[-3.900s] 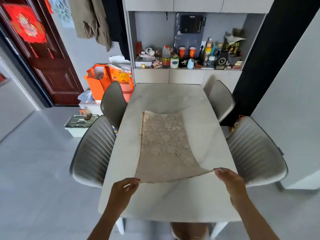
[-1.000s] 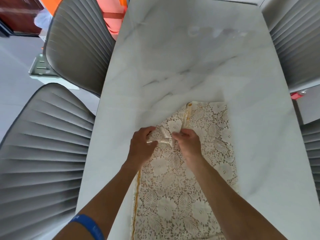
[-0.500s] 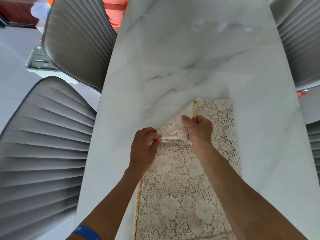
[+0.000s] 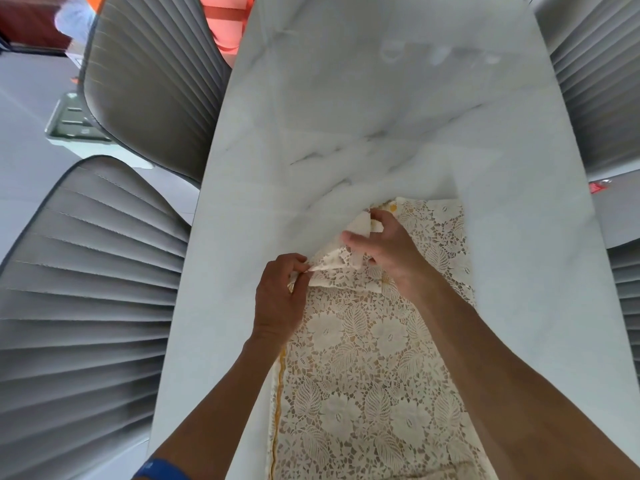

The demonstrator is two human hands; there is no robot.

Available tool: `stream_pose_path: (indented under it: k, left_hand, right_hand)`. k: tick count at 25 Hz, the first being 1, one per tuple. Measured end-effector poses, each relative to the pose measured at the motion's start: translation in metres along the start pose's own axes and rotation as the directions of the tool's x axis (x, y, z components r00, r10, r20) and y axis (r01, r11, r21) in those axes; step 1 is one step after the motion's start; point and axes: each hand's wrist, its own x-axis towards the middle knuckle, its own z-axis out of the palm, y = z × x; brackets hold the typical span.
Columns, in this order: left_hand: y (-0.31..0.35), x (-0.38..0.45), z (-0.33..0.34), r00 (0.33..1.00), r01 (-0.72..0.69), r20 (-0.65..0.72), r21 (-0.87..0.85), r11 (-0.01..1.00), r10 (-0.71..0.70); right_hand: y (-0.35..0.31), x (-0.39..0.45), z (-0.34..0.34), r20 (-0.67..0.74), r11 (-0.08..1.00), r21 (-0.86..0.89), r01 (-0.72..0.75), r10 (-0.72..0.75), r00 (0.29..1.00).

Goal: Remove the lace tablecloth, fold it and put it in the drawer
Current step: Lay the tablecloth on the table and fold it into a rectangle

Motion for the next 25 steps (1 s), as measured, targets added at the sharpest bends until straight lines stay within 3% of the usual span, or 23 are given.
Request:
stream_pose_path:
  k: [3, 7, 11, 15, 18, 19, 22, 23, 25]
  left_hand:
    - [0.000, 0.003, -0.002, 1.000, 0.010, 0.004, -0.018, 1.000, -0.010]
    - [-0.004, 0.000, -0.005, 0.995, 0.029, 0.094, 0.046, 0.999, -0.033]
    - [-0.007, 0.002, -0.005, 0.992, 0.083, 0.084, 0.104, 0.991, -0.092]
    - [-0.007, 0.003, -0.006, 0.987, 0.077, 0.130, 0.098, 0.992, -0.090]
    - [-0.009, 0.009, -0.007, 0.958, 0.067, 0.255, 0.255, 0.965, -0.134]
    - [-0.008, 0.014, -0.006, 0.961, 0.094, 0.230, 0.241, 0.966, -0.151]
    - [-0.002, 0.031, -0.007, 0.942, 0.336, 0.018, -0.055, 0.940, -0.336]
    - [-0.001, 0.035, -0.007, 0.927, 0.369, -0.032, -0.085, 0.925, -0.373]
    - [0.001, 0.042, -0.005, 0.940, 0.340, -0.021, 0.021, 0.940, -0.340]
  right_hand:
    - [0.004, -0.004, 0.007, 0.118, 0.986, -0.161, 0.041, -0.022, 0.993]
    - [-0.003, -0.005, -0.004, 0.121, 0.995, -0.057, 0.077, -0.070, 0.990]
    - [-0.013, -0.002, -0.006, 0.028, 0.984, -0.126, 0.124, -0.121, 0.992]
    - [-0.018, 0.000, 0.001, -0.016, 0.986, 0.140, 0.091, -0.090, 0.996]
    - [-0.022, 0.003, -0.002, -0.080, 0.918, 0.381, 0.110, -0.086, 0.993]
    - [-0.020, 0.003, -0.004, -0.151, 0.903, 0.415, 0.112, -0.053, 0.987]
    - [0.001, 0.000, -0.009, -0.333, 0.923, 0.383, 0.039, 0.099, 0.938]
    - [0.012, -0.002, -0.010, -0.363, 0.936, 0.352, 0.002, 0.134, 0.922]
    - [0.032, -0.005, -0.011, -0.379, 0.954, 0.296, -0.046, 0.161, 0.911]
